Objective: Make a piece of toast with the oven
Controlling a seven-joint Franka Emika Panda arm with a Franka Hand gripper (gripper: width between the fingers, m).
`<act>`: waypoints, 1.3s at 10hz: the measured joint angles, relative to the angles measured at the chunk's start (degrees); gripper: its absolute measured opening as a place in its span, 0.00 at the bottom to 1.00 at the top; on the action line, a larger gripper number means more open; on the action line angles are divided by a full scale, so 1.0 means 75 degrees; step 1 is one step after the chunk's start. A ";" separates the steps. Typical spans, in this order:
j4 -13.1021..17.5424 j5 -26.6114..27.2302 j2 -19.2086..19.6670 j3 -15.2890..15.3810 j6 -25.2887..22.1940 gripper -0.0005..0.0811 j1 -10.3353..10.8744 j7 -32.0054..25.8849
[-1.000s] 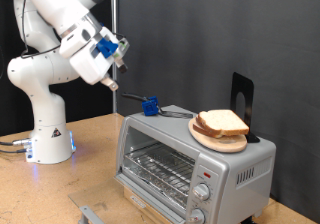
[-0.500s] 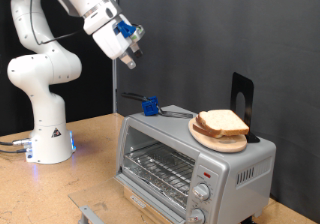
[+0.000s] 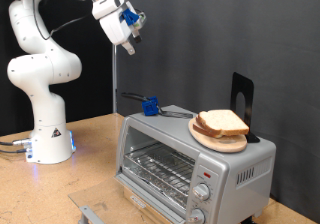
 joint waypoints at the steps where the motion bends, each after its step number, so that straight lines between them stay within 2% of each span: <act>1: 0.0110 -0.0084 -0.0034 0.0003 -0.0417 0.99 -0.0027 0.0343; 3: 0.0270 -0.0191 -0.0021 0.0003 -0.0888 0.99 -0.0113 0.0638; 5: 0.0214 -0.0183 -0.0020 0.0004 -0.0750 0.99 -0.0113 0.0579; 7: -0.0008 -0.0239 0.0044 0.0102 -0.0195 0.99 -0.0114 0.0518; 13: -0.0590 -0.0438 0.0886 0.0602 0.1127 0.99 -0.0097 0.0034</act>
